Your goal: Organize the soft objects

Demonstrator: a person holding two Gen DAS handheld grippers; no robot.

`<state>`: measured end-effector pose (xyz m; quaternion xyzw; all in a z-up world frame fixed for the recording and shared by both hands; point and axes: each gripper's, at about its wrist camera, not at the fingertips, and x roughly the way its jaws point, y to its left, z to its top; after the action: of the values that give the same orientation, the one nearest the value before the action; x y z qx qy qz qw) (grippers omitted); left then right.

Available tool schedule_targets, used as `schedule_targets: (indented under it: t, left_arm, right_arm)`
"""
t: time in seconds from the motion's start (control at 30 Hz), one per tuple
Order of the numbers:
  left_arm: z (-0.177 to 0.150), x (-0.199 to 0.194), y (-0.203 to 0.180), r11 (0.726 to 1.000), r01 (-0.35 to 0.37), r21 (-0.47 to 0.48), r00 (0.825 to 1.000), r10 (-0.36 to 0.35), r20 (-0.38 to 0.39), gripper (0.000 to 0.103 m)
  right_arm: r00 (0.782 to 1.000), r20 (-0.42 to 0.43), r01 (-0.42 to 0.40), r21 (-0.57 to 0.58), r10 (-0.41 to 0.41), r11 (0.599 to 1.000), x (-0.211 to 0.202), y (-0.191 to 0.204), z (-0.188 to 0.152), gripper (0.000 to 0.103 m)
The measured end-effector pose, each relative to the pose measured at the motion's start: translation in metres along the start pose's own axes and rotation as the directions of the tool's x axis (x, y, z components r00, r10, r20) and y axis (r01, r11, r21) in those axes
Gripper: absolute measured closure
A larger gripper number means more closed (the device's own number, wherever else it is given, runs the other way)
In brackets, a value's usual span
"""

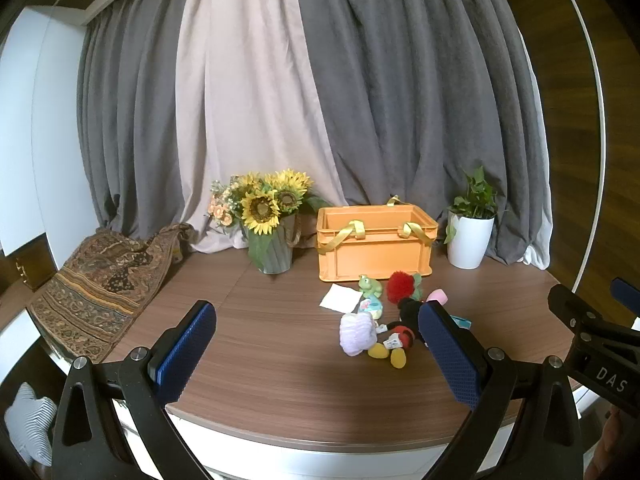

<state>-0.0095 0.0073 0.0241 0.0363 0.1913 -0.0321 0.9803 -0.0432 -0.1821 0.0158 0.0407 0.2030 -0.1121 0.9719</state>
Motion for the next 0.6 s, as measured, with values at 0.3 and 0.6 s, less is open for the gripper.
schedule_targets:
  t: [0.3, 0.6]
  left_arm:
    - [-0.0008, 0.0012, -0.0007, 1.000, 0.003, -0.001, 1.000, -0.003, -0.001, 0.000]
    - [-0.0007, 0.0017, -0.0011, 1.000, 0.004, -0.002, 1.000, -0.004, 0.001, 0.000]
  right_arm:
    - [1.000, 0.001, -0.003, -0.002, 0.003, 1.000, 0.0007, -0.0004, -0.0018, 0.001]
    - [1.000, 0.002, -0.001, -0.003, 0.001, 1.000, 0.0011, 0.0007, -0.0009, 0.001]
